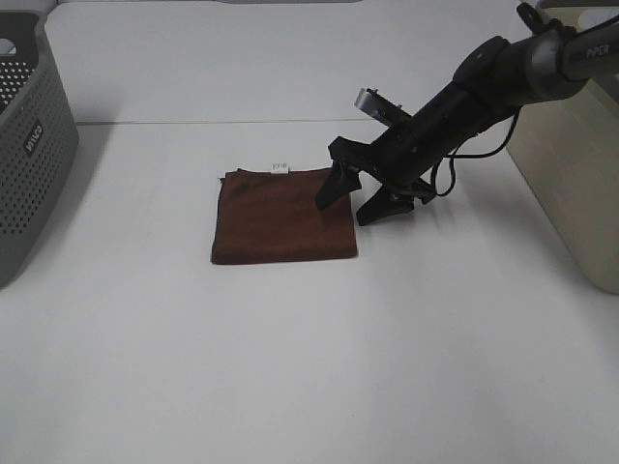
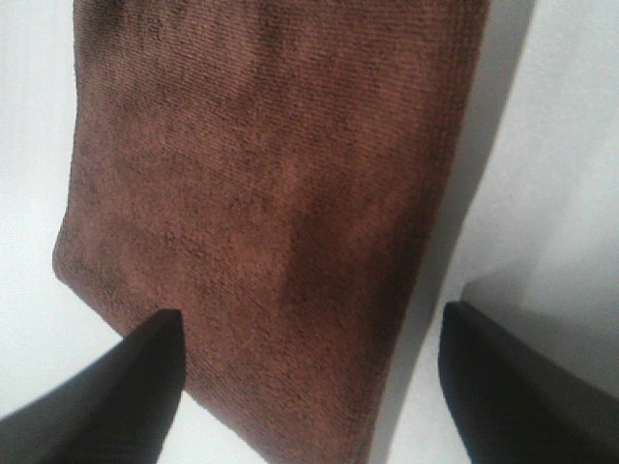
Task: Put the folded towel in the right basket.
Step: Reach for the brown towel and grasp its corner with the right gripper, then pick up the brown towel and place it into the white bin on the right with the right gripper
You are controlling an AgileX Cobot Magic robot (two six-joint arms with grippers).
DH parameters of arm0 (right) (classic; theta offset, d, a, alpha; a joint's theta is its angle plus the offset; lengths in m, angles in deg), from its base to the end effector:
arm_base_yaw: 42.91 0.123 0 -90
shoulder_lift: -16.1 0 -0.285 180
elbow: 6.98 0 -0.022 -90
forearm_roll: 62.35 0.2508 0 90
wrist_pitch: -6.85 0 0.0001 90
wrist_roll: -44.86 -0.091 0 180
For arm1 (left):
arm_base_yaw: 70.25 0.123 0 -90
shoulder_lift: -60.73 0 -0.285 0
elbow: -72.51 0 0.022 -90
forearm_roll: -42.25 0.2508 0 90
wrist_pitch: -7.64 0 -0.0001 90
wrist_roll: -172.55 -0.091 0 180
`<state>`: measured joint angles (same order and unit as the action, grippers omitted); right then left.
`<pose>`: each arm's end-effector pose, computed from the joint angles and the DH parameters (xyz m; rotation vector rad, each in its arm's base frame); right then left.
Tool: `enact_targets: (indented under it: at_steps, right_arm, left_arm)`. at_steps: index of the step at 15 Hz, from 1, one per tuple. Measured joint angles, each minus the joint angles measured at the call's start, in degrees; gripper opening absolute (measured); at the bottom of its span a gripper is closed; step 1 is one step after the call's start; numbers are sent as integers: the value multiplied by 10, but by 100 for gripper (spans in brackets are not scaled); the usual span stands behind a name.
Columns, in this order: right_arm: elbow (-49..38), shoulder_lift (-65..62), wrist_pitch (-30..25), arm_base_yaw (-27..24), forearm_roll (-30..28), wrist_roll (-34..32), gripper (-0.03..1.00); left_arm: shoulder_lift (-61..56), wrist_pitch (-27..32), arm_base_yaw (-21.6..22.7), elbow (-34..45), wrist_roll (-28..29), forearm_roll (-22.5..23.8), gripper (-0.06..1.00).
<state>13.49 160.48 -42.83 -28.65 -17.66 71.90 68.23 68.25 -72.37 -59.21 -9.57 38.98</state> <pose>0.4467 0.1639 0.0935 -0.3310 2.8181 0.8813 -0.0063 -0.0043 0.2790 0.0780 2.0293 -0.0681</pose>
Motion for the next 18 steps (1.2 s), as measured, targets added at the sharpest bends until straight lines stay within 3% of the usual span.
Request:
enact_targets:
  at_steps: [3, 5, 7, 10, 18]
  right_arm:
    - [5, 11, 13, 1, 31, 0, 70]
    - [7, 20, 20, 10, 48, 0, 64]
    - [10, 25, 41, 26, 40, -5, 46]
    - [18, 29, 46, 32, -4, -40, 4]
    - [65, -77, -76, 32, -93, -87, 1]
  left_arm:
    - [0, 0, 0, 0, 0, 0, 88]
    - [0, 0, 0, 0, 0, 0, 88]
    - [0, 0, 0, 0, 0, 0, 88]
    - [0, 0, 0, 0, 0, 0, 88]
    - [0, 0, 0, 0, 0, 0, 88]
